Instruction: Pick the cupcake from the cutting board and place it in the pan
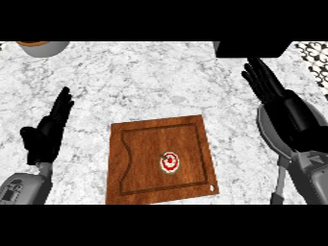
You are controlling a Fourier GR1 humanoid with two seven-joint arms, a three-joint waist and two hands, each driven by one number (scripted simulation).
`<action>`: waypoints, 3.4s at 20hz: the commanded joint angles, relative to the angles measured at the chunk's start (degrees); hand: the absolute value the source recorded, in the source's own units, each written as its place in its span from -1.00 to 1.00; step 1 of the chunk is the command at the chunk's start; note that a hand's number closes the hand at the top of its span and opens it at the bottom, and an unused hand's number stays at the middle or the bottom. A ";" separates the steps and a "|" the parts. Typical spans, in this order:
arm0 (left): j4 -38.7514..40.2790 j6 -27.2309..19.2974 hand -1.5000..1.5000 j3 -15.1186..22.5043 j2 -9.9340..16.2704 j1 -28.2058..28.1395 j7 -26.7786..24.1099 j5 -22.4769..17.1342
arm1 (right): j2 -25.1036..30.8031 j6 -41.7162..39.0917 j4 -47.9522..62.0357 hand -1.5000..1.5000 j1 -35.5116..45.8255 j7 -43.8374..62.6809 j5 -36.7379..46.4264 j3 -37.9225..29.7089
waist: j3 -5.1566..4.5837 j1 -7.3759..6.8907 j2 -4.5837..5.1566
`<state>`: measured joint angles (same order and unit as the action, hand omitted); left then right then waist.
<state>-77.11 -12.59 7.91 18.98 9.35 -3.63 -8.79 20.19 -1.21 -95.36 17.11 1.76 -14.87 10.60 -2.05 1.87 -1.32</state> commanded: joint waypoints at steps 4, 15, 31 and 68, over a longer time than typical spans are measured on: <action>-6.10 1.47 0.00 -3.75 1.19 2.11 7.09 -4.36 | -7.34 10.91 -2.78 1.00 5.49 3.43 3.47 -1.52 | 2.05 -2.45 1.18; -12.48 0.31 0.00 -5.18 0.49 -2.46 12.39 -7.75 | 1.50 28.64 -20.17 -1.00 -28.87 6.60 38.98 11.65 | 1.99 -0.05 0.52; -9.56 2.12 0.00 -4.82 -1.45 2.37 13.23 -6.42 | 6.79 -7.39 -25.84 -1.00 -2.36 44.56 51.77 17.80 | 1.86 -3.23 1.59; -14.29 2.47 0.00 -6.08 -2.92 -1.23 15.76 -3.56 | -20.06 -33.37 3.01 -1.00 14.31 69.22 54.40 31.63 | 2.01 -2.35 1.19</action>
<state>-89.83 -10.09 1.30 16.49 9.82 11.80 -12.80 2.24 -31.08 -95.78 29.87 61.67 38.67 43.08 -0.06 -0.29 -0.10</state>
